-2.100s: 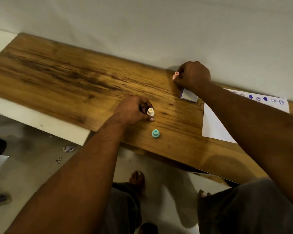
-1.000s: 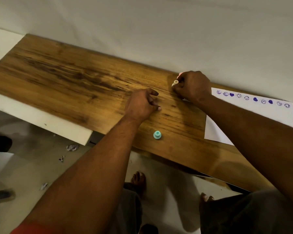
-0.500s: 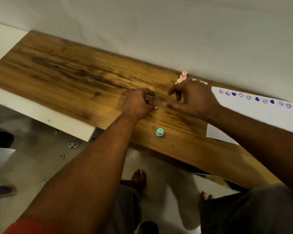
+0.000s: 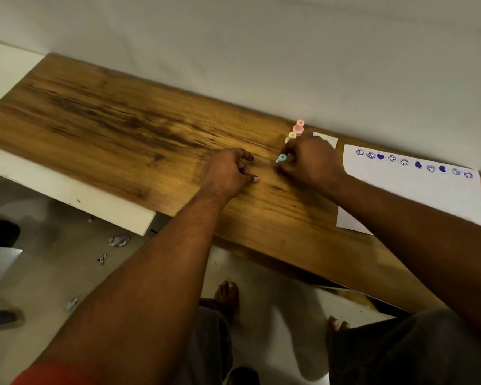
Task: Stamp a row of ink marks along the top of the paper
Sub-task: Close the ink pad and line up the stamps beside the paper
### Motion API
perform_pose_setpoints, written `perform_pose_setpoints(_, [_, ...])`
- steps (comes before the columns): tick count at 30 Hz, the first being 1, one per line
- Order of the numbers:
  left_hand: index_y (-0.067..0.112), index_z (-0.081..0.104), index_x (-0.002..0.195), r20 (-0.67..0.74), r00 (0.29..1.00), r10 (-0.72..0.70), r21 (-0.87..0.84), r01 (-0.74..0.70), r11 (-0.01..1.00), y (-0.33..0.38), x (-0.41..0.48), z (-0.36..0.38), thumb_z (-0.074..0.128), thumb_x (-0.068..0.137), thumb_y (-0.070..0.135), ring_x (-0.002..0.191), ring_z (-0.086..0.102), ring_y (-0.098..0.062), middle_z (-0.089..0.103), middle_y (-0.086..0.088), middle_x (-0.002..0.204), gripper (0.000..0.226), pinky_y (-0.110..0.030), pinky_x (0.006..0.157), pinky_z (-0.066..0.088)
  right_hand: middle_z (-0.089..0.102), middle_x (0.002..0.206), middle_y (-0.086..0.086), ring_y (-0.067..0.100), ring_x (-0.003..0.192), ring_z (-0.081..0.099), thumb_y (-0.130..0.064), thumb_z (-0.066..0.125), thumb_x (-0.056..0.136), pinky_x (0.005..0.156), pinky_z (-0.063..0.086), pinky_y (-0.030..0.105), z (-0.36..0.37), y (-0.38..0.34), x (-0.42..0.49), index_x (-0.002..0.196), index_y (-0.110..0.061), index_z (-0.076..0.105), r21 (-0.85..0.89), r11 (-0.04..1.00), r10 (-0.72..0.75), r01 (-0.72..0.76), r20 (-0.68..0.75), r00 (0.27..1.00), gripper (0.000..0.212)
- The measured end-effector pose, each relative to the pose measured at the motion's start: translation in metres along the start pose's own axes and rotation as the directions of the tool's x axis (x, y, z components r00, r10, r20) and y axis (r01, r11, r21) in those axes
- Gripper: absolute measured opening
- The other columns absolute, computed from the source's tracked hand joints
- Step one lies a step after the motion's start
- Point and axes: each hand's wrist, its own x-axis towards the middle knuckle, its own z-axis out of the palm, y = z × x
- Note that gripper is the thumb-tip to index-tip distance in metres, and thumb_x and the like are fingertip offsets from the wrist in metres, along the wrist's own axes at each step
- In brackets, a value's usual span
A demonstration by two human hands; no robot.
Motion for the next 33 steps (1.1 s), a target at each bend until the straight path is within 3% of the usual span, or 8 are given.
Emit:
perform_pose_setpoints(5, [0.031,0.074,0.119,0.013,1.000,-0.003,-0.008,0.003,1.000,0.002,0.000,-0.002,0.096,0.072,0.030,0.080,0.069,-0.001,0.074,0.015,0.078,0.052,-0.034,0.089,0.058,0.072,0.108,0.004,0.021,0.095,0.066,-0.050,0.072,0.088,0.069,0.037,0.025,0.002,0.014,0.008,0.117,-0.021,0.073,-0.026,0.997,0.069,-0.070,-0.041,0.997,0.040])
perform_pose_setpoints(10, [0.031,0.074,0.120,0.029,1.000,-0.002,-0.011,0.002,1.000,0.008,-0.002,0.000,0.096,0.072,0.031,0.081,0.069,0.000,0.073,0.015,0.079,0.053,-0.035,0.089,0.058,0.074,0.102,-0.001,0.017,0.088,0.066,-0.061,0.069,0.085,0.071,0.049,0.028,-0.007,0.019,0.001,0.114,-0.024,0.075,0.049,0.998,0.033,-0.027,-0.117,0.993,0.047])
perform_pose_setpoints(13, [0.033,0.072,0.123,0.014,1.000,0.017,0.015,-0.017,1.000,0.013,-0.004,0.006,0.093,0.075,0.039,0.082,0.068,0.000,0.072,0.016,0.080,0.053,-0.035,0.088,0.058,0.069,0.090,-0.008,0.014,0.082,0.063,-0.070,0.065,0.084,0.068,0.048,0.028,-0.025,0.039,-0.006,0.113,-0.027,0.073,0.074,0.997,0.022,-0.007,-0.208,0.978,0.052])
perform_pose_setpoints(16, [0.031,0.070,0.129,-0.043,0.997,0.064,0.034,-0.063,0.997,0.026,-0.008,0.018,0.089,0.078,0.048,0.085,0.067,-0.002,0.069,0.018,0.081,0.057,-0.034,0.087,0.059,0.069,0.110,-0.003,0.020,0.102,0.062,-0.085,0.060,0.073,0.080,0.050,0.036,-0.033,0.071,-0.011,0.127,-0.027,0.065,-0.001,0.999,0.050,-0.050,-0.167,0.985,0.079])
perform_pose_setpoints(20, [0.029,0.064,0.140,-0.107,0.989,0.105,0.054,-0.100,0.994,0.049,-0.006,0.032,0.084,0.082,0.054,0.092,0.065,-0.004,0.076,0.012,0.100,0.066,-0.030,0.085,0.055,0.056,0.144,0.003,0.032,0.130,0.049,-0.092,0.058,0.062,0.102,0.040,0.054,-0.025,0.091,-0.014,0.147,-0.027,0.044,-0.087,0.991,0.098,-0.100,-0.028,0.995,0.108])
perform_pose_setpoints(26, [0.026,0.063,0.142,-0.131,0.990,0.046,0.079,-0.036,0.996,0.064,0.001,0.046,0.080,0.087,0.052,0.100,0.068,-0.009,0.077,0.007,0.108,0.064,-0.036,0.094,0.056,0.054,0.144,0.002,0.031,0.131,0.047,-0.082,0.071,0.066,0.105,0.038,0.052,-0.011,0.091,-0.007,0.149,-0.028,0.039,-0.090,0.993,0.082,-0.083,-0.008,0.997,0.104])
perform_pose_setpoints(33, [0.028,0.069,0.134,-0.171,0.984,0.056,0.102,-0.039,0.994,0.068,0.002,0.052,0.077,0.093,0.042,0.107,0.068,-0.013,0.076,0.006,0.120,0.044,-0.035,0.093,0.056,0.053,0.146,0.001,0.029,0.132,0.048,-0.079,0.074,0.065,0.105,0.039,0.052,-0.006,0.095,-0.006,0.149,-0.028,0.040,-0.065,0.994,0.083,-0.083,-0.006,0.997,0.103])
